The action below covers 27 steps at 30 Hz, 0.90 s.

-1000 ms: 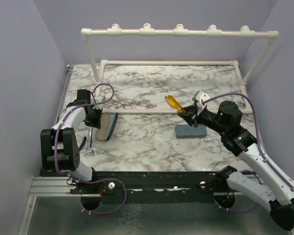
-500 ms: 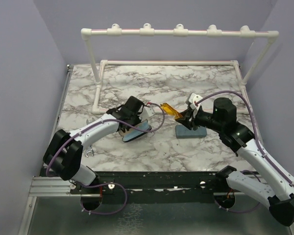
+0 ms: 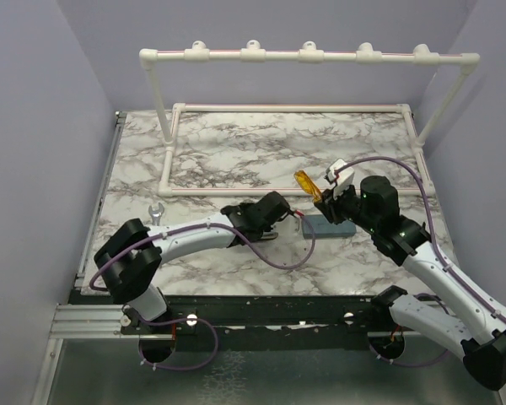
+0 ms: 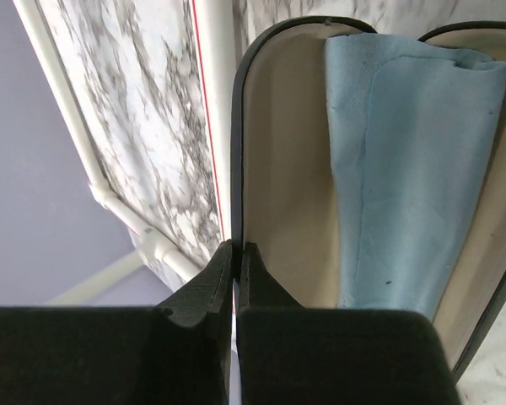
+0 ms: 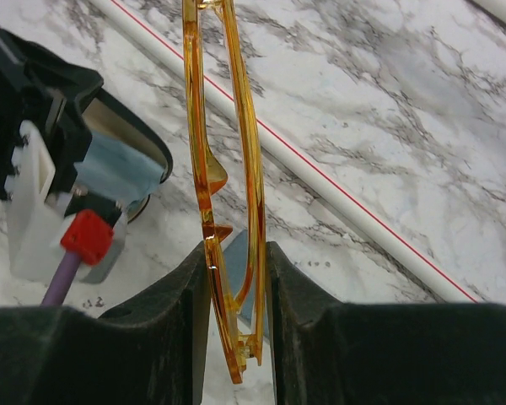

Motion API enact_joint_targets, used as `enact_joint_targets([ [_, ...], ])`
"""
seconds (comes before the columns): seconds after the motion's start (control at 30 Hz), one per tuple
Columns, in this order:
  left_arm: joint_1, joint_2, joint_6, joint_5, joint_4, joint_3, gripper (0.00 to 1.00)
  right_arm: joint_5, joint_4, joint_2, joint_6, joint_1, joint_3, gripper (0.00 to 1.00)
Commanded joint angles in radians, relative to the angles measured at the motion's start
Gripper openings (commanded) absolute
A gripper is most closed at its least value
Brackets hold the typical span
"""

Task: Organize the sunglasses
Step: Move the sunglasses case at the center of the board.

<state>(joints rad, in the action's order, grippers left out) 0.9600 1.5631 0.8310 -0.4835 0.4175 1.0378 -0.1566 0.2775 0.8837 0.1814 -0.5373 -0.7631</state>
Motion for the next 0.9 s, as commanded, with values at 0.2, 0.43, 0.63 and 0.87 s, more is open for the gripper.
enact_joint_targets([
  [0.2,0.119,0.142,-0.022,-0.141,-0.196,0.042,0.0,0.163,-0.026,-0.039,0.037,0.003,0.045,0.3],
  [0.43,0.121,0.198,-0.076,-0.13,-0.186,0.057,0.0,0.163,-0.03,-0.001,0.059,0.003,0.05,0.3],
  [0.63,0.121,0.197,-0.088,-0.094,-0.172,0.019,0.04,0.163,-0.048,0.009,0.066,0.003,0.044,0.3],
  [0.87,0.121,0.184,-0.095,-0.053,-0.115,0.047,0.26,0.163,-0.04,0.0,0.06,0.003,0.044,0.3],
])
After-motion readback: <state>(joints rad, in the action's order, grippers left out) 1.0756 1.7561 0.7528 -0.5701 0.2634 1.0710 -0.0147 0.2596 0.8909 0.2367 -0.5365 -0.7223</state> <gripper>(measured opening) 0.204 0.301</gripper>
